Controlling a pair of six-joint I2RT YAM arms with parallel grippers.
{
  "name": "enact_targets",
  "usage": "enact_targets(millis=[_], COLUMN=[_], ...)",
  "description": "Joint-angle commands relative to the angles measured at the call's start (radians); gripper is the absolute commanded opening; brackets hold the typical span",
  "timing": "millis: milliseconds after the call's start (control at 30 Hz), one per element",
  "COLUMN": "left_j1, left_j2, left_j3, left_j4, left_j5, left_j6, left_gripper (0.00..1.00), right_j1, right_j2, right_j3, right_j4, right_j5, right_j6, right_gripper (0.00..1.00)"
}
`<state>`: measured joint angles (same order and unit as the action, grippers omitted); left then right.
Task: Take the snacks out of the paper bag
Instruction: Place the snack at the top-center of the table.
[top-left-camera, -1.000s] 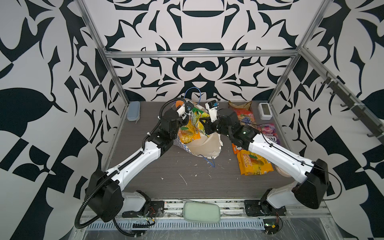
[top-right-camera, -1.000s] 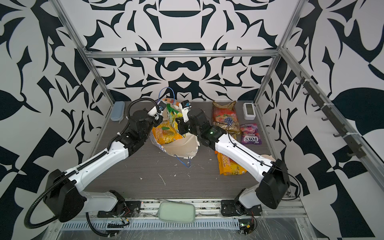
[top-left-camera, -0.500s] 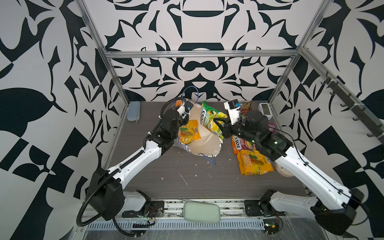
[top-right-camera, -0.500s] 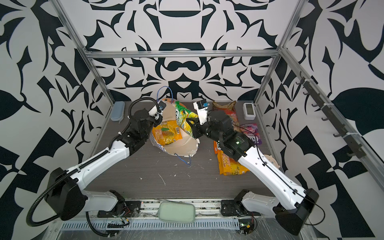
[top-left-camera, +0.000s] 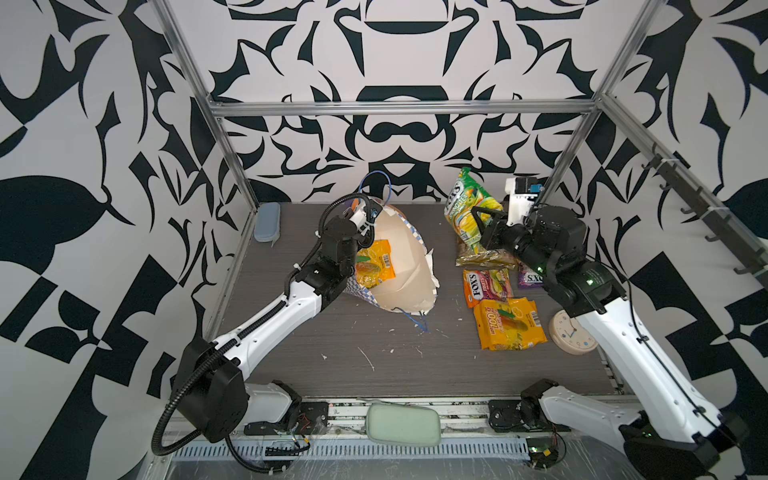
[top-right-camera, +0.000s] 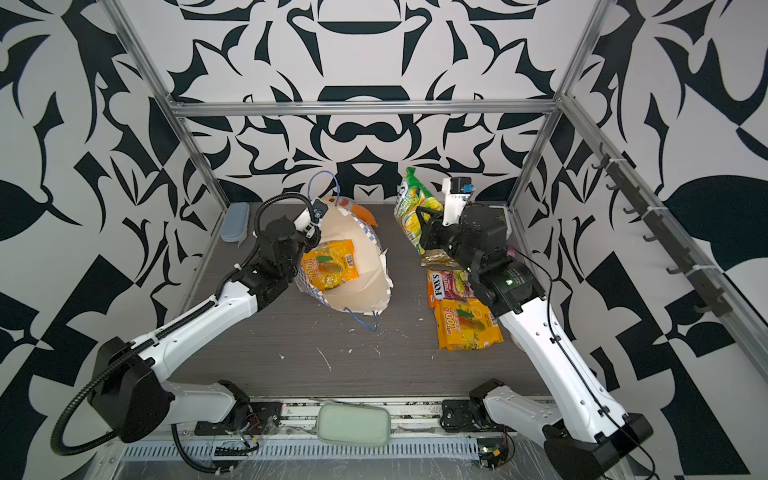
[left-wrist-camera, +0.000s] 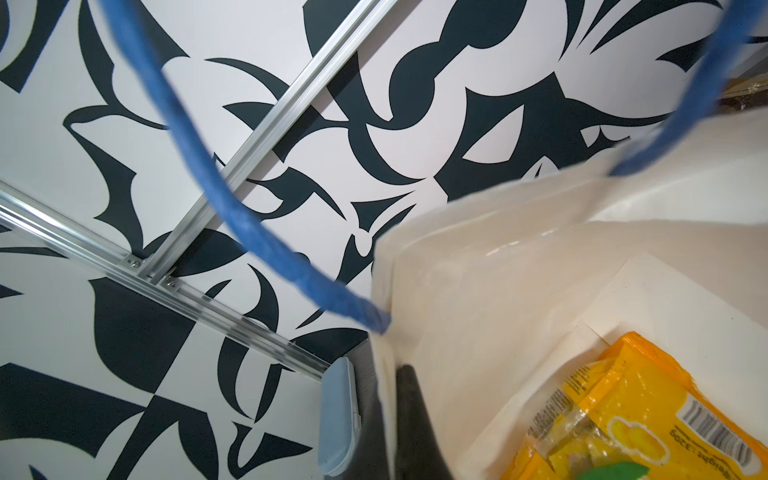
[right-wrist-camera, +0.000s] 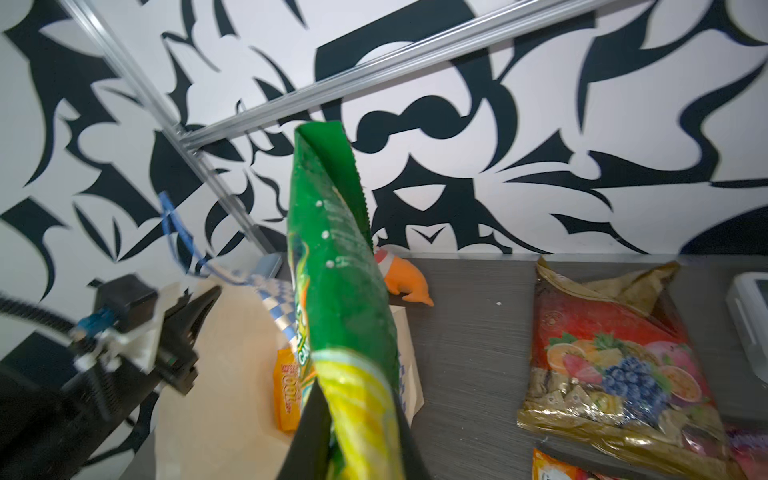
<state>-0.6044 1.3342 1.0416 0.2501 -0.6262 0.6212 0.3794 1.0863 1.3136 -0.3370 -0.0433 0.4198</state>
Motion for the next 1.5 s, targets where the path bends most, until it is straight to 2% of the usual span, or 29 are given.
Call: enact_targets(millis=[0, 167, 433, 533, 700, 900, 1100, 1200, 1300, 1467], left_j1=[0.005, 0.005, 0.005, 0.005, 0.005, 0.005, 0.005, 0.005, 0.005, 0.005], left_j2=[-0.052, -0.093, -0.093, -0.08, -0.067, -0.067, -0.032, -0.026, -0.026, -0.029], left_j3=[0.003, -0.008, -0.008, 0.0, 0.011, 0.01, 0.017, 0.022, 0.014, 0.013], left_j4=[0.091, 0.084, 0.074, 0.075, 0.078, 0.081, 0.084, 0.075, 0.089, 0.088], left_j5=[-0.027, -0.027, -0.019, -0.014, -0.007, 0.0, 0.009, 0.019, 0.007, 0.02], left_j6=[0.006, -0.005, -0.017, -0.02, -0.02, -0.023, -0.022, -0.021, -0.027, -0.025], left_gripper=[0.0, 0.0, 0.0, 0.0, 0.0, 0.0, 0.0, 0.0, 0.0, 0.0], right_j1=[-0.079, -0.152, -0.156, -0.126, -0.077, 0.0, 0.059, 0.075, 0.07, 0.066], right_j2=[0.043, 0.205, 0.449, 0.512, 0.543, 0.5, 0.449, 0.463, 0.48, 0.536], right_j3=[-0.033, -0.106, -0.194, -0.19, -0.209, -0.314, -0.372, -0.343, -0.367, -0.283], right_j4=[0.152, 0.314, 0.575, 0.607, 0.591, 0.573, 0.543, 0.485, 0.572, 0.58], right_j5=[-0.016, -0.121, -0.066, -0.02, 0.065, 0.202, 0.273, 0.285, 0.282, 0.339], right_j6=[0.135, 0.303, 0.469, 0.479, 0.514, 0.598, 0.673, 0.648, 0.682, 0.661], right_gripper=[0.0, 0.0, 0.0, 0.0, 0.0, 0.0, 0.0, 0.0, 0.0, 0.0])
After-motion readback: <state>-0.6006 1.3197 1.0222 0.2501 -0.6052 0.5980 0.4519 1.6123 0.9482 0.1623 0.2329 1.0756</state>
